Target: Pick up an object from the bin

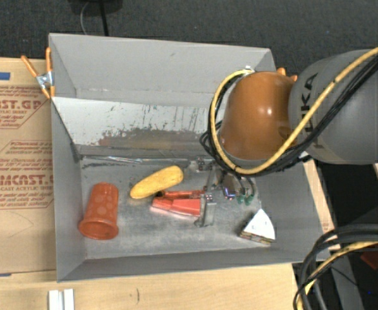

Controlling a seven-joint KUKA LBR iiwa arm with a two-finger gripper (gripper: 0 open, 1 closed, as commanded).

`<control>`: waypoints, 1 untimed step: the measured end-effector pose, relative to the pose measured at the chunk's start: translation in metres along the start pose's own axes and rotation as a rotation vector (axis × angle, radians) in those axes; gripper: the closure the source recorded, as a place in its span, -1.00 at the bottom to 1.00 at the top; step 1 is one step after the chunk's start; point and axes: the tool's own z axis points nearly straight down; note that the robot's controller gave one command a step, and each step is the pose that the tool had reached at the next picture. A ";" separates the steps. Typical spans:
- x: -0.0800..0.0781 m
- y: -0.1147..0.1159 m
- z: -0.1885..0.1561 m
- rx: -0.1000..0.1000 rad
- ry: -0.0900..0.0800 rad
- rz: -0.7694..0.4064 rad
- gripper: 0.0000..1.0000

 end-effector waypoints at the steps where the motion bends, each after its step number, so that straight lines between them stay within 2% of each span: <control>1: -0.008 -0.028 0.030 -0.001 0.005 0.031 -1.00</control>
Offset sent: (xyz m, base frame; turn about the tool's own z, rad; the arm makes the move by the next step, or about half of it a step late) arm -0.0055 -0.0282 -0.0585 0.0750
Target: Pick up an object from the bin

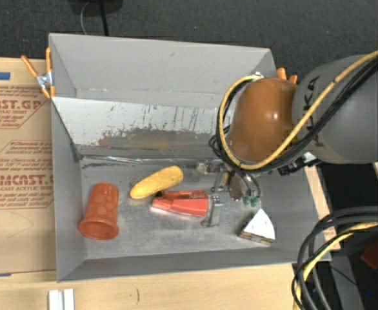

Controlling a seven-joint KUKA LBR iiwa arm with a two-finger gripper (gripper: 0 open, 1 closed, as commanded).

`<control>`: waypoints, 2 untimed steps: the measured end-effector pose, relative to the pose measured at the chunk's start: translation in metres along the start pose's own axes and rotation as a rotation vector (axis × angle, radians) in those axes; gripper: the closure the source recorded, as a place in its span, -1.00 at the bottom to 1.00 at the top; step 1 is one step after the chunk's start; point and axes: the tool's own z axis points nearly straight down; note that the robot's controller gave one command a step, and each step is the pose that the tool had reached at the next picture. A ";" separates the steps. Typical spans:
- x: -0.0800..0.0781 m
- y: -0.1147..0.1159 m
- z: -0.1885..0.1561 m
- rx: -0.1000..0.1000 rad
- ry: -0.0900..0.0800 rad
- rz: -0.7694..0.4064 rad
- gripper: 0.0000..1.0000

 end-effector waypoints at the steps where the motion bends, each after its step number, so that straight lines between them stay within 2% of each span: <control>1: 0.013 0.001 0.029 0.000 -0.005 0.043 -1.00; 2: 0.016 0.002 0.069 -0.001 -0.005 0.194 -1.00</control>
Offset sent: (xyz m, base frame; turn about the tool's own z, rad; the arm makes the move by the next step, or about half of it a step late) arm -0.0185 0.0034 -0.0888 0.2432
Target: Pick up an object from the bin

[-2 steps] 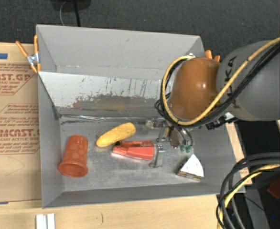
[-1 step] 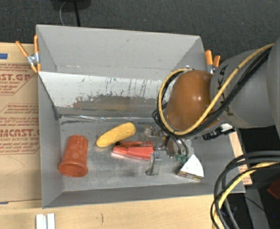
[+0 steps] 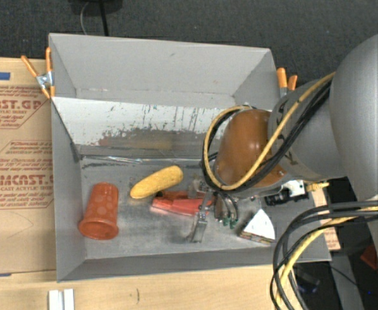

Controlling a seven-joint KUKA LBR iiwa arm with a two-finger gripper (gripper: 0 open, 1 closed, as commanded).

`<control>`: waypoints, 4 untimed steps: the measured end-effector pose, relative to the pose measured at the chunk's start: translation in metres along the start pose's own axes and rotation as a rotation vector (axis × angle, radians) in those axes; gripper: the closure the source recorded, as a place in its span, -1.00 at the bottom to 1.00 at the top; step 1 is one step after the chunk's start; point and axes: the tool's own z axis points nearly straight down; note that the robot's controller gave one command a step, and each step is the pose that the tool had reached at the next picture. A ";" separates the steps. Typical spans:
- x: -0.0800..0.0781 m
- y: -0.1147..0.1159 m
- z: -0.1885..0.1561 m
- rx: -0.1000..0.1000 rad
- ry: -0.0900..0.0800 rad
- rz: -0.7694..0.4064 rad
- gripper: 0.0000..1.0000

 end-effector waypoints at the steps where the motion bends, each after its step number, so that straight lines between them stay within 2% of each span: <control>1: 0.005 0.011 0.015 0.000 -0.014 -0.148 1.00; 3: 0.006 0.010 0.012 0.001 -0.011 -0.148 1.00; 4: 0.010 0.010 -0.003 0.003 0.002 -0.149 1.00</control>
Offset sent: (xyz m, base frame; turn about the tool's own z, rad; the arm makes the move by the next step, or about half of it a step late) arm 0.0000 0.0000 0.0000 0.0000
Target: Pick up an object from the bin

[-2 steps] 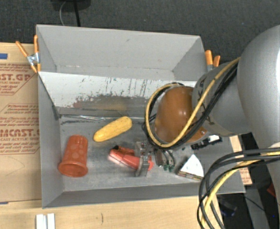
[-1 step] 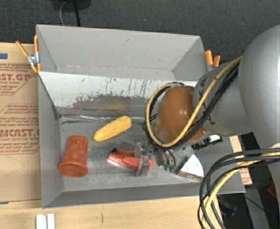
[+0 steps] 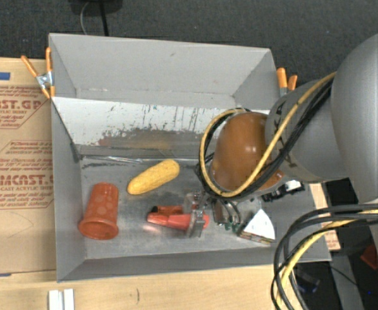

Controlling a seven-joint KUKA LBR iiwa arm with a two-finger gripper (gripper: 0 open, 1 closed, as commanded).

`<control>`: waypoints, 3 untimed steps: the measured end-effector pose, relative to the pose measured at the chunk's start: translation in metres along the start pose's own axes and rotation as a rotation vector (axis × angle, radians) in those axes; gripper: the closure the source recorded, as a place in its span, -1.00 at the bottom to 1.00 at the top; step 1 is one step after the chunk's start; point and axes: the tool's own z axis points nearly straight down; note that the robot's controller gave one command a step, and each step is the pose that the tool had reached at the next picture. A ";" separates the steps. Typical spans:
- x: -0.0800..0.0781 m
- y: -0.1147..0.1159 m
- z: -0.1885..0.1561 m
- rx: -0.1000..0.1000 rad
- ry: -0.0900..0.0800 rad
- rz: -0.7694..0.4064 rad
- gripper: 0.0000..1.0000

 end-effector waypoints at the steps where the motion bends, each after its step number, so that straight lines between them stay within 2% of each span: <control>1: 0.000 0.000 -0.023 -0.001 -0.002 0.000 1.00; 3: -0.001 0.001 -0.042 -0.001 -0.004 0.000 1.00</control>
Offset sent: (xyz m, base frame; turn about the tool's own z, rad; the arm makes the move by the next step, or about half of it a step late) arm -0.0001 0.0001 0.0399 0.0000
